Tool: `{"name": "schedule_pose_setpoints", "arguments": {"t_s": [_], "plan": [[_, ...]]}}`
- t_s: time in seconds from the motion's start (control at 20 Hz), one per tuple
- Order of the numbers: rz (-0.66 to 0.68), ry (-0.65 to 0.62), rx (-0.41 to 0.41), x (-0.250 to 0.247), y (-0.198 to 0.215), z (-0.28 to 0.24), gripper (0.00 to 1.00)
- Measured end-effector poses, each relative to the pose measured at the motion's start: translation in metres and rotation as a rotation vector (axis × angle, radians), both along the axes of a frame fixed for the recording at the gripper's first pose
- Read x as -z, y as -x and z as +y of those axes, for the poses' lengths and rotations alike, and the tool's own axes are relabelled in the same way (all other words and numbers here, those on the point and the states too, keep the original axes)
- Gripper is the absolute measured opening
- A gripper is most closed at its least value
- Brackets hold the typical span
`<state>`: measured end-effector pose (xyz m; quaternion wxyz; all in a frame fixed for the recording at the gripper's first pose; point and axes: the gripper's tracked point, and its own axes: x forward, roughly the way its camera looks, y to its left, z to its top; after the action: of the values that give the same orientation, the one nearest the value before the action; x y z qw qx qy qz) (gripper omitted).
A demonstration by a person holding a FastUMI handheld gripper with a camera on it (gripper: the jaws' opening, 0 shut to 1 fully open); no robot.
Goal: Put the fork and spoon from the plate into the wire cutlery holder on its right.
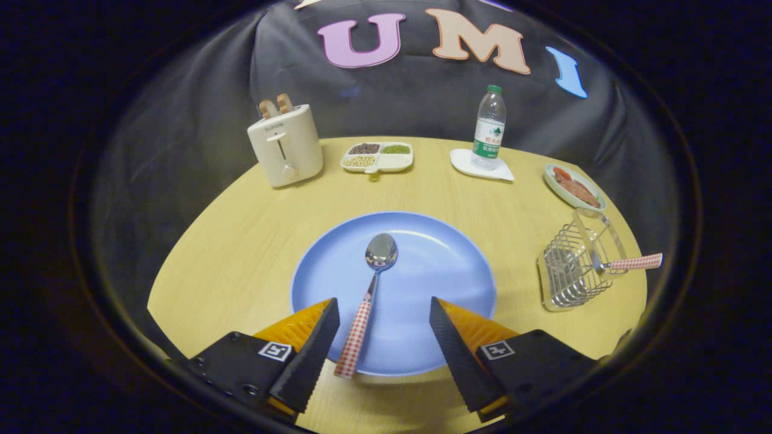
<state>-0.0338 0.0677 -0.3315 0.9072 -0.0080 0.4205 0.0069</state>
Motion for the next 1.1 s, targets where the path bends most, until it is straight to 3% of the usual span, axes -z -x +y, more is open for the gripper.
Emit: {"name": "schedule_pose_setpoints", "arguments": {"t_s": [0.6,0.8,1.1], "plan": [[0.087,0.069,-0.068,0.022,0.009,0.005,0.18],[0.104,0.125,-0.109,0.015,0.012,-0.003,0.11],[0.125,0.126,-0.184,-0.015,0.002,-0.016,0.11]]}}
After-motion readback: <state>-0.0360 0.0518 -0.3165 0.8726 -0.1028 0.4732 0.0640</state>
